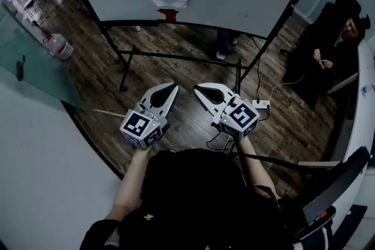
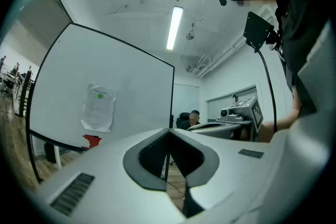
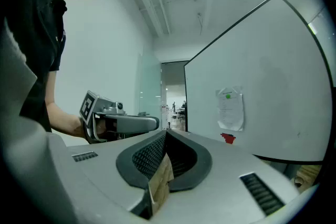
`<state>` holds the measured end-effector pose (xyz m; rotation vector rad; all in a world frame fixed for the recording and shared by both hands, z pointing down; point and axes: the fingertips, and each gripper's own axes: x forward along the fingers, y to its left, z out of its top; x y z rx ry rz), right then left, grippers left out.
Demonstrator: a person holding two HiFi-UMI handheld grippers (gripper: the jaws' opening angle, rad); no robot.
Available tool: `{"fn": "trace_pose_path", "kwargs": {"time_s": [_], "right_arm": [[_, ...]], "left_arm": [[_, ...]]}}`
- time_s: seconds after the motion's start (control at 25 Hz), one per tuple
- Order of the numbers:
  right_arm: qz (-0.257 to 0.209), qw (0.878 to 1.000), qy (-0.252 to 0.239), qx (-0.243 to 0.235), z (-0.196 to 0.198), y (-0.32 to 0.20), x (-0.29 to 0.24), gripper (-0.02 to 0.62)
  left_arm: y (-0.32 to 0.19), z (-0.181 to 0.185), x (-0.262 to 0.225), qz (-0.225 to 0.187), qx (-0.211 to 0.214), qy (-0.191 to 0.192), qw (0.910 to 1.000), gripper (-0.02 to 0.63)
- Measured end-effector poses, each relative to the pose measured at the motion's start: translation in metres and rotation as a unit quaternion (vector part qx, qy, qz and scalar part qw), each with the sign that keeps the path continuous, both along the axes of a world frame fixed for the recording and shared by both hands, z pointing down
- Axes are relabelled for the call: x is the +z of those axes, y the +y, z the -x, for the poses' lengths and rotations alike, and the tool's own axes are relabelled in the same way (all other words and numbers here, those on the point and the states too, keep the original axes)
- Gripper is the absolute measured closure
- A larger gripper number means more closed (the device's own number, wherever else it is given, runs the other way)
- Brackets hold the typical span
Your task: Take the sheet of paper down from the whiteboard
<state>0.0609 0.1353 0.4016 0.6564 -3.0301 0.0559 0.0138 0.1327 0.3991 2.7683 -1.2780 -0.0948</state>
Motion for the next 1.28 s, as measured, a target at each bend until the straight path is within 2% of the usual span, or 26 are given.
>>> {"fn": "trace_pose_path", "kwargs": {"time_s": [0.36,0.52,0.84,1.28], "right_arm": [[0.002,1.0,-0.027,-0.007,-0.0025,0.0013,-0.0082,0.597],[0.001,1.0,-0.026,-0.013,-0.0024,0.0026,-0.0077,0.597],[0.004,1.0,-0.019,-0.02,-0.0043,0.001,-0.0065,0.597],[0.006,0.999,-0.019,-0.036,-0.0053,-0.0051,-0.0027,0.597]], "left_arm": [[0.0016,0.0009,0.0018,0.005,-0.008,-0.003,0.9999,0.583],[0.004,-0.0024,-0.0041,0.009,-0.007,0.01,0.9999,0.583],[0.0019,-0.0014,0.0008,0.006,-0.02,-0.011,0.9997,0.583],[-0.004,-0.005,0.004,0.008,-0.037,-0.014,0.9992,0.583]]}}
